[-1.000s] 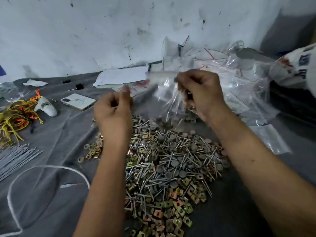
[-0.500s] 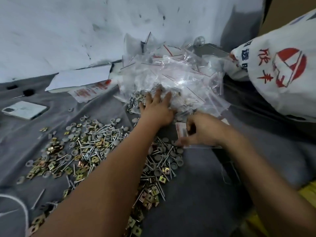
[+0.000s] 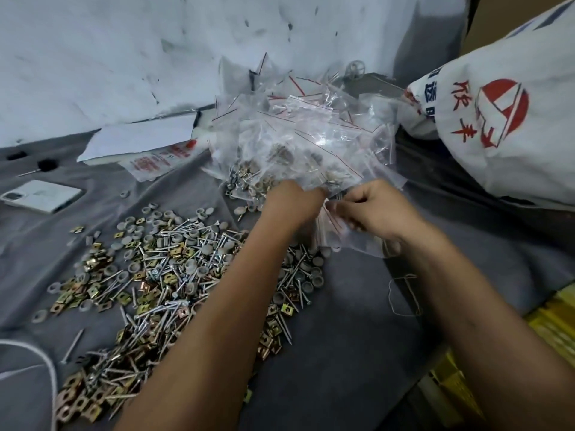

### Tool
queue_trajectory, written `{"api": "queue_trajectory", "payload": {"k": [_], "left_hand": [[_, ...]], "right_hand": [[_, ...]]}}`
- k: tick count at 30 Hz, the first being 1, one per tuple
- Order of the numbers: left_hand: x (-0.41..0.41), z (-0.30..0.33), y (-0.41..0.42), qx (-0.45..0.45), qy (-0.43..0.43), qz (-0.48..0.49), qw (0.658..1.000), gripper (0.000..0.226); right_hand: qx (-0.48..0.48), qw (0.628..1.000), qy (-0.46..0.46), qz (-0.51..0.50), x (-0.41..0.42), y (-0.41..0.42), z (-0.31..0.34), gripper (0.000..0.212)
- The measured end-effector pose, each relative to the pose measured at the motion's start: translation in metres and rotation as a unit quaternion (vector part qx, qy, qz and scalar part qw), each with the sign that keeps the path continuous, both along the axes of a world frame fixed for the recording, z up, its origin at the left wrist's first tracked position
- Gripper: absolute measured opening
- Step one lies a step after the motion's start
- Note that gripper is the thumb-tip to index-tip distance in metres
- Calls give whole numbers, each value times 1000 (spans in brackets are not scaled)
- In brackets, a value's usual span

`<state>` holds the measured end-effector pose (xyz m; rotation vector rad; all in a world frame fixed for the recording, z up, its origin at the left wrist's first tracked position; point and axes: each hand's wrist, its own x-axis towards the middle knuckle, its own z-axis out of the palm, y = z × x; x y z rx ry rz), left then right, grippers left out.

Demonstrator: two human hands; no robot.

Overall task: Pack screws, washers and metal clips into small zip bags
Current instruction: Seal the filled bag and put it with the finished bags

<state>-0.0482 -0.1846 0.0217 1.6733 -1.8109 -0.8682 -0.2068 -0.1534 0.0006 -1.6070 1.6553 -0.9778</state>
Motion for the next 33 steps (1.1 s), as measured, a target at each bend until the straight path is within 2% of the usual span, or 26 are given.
{"api": "queue_trajectory", "payload": {"k": [3, 5, 7, 8, 11, 12, 15, 17, 20, 22, 25, 27, 28, 29, 31, 33], "left_hand": [[-5, -5, 7, 53, 82, -2, 995, 47], [-9, -8, 8, 57, 118, 13, 991, 38], [-11, -11, 8, 46, 120, 21, 992, 19], [-12, -11, 8, 41, 116, 27, 992, 16], [-12, -13, 14, 38, 118, 21, 992, 25], [-13, -14, 16, 26, 110, 20, 993, 26], [-16, -19, 22, -18, 59, 20, 998, 32], [-16, -21, 25, -37, 19, 17, 999, 36], [-15, -23, 28, -56, -14, 11, 998, 40], [-16, -25, 31, -86, -47, 1, 995, 42], [-21, -26, 38, -153, -130, -2, 980, 39], [-24, -23, 40, -174, -81, 26, 981, 23], [-26, -20, 40, -155, -14, 34, 987, 11], [-29, -17, 40, -111, 53, 36, 992, 12], [-32, -15, 39, -25, 132, 37, 990, 41], [-34, -16, 43, 3, 148, 23, 989, 55]], "right_hand": [[6, 992, -122, 7, 2, 5, -4, 31], [30, 980, -193, 22, 3, 9, -7, 22], [40, 975, -216, 21, 3, 12, -6, 14], [42, 976, -214, 12, 2, 13, -5, 17], [43, 978, -200, -36, 1, 15, -3, 15], [45, 980, -190, -49, 0, 16, -2, 9], [56, 982, -178, -39, -2, 21, -2, 17], [77, 981, -170, -49, -7, 23, 0, 11], [135, 981, -129, -47, -17, 24, 7, 21], [169, 976, -134, -20, -21, 26, 10, 30], [128, 985, -115, -19, -23, 25, 11, 33], [89, 990, -99, -34, -22, 22, 10, 30], [76, 991, -100, -37, -21, 21, 9, 29], [66, 992, -101, -41, -19, 20, 8, 29], [49, 992, -103, -51, -13, 20, 2, 34], [25, 989, -123, -75, -6, 18, -7, 39]]}}
